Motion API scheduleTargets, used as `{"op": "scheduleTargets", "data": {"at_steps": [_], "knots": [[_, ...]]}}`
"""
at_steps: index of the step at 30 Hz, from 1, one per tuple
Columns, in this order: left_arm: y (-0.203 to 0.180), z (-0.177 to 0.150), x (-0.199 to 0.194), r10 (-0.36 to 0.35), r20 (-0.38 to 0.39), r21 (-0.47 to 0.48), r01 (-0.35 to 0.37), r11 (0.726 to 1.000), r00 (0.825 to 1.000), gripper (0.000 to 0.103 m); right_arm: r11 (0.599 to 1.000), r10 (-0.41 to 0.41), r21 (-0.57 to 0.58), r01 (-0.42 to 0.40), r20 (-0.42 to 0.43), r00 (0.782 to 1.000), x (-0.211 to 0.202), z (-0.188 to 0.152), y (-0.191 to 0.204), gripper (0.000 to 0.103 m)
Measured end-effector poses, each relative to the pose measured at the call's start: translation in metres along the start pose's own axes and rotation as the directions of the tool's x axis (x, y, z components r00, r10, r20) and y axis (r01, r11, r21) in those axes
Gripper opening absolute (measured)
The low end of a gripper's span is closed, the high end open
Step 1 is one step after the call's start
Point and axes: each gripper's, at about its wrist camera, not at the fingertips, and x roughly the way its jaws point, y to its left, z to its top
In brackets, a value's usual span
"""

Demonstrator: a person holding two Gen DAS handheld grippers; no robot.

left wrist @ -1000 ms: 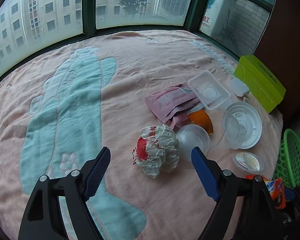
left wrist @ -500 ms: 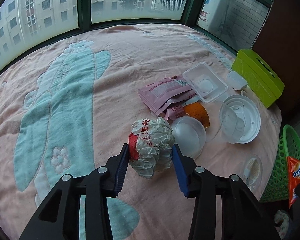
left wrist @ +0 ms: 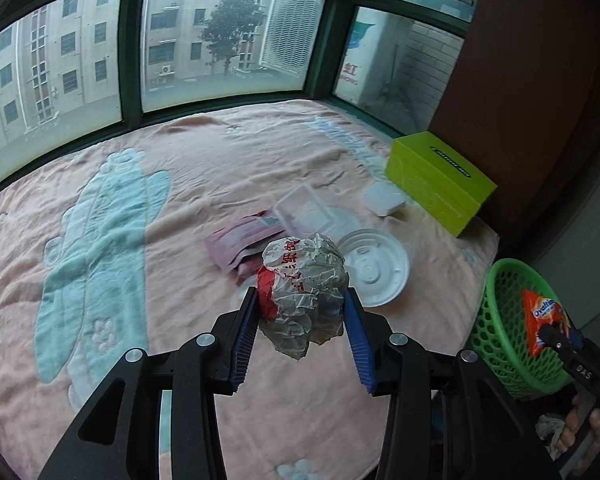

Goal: Collect trash
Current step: 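Carry the wrapper over the green basket with the right tool and release it, then drop the paper ball into the green basket with the left tool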

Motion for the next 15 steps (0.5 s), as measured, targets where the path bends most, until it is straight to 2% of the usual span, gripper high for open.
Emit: {"op": "scheduleTargets", "data": {"at_steps": [7, 15], "knots": [[-0.072, 0.007, 0.010, -0.133, -0.024, 0.093, 0.135, 0.986, 0.991, 0.041, 0.995, -0.071, 0.071, 0.070, 0.004, 0.997, -0.004, -0.007, -0.042, 0.079], [-0.159, 0.007, 0.031, -0.246, -0.092, 0.210, 0.260, 0.942, 0.965, 0.041, 0.986, -0.101, 0.135, 0.095, 0.045, 0.994, -0.023, -0.011, -0.081, 0.087]]}}
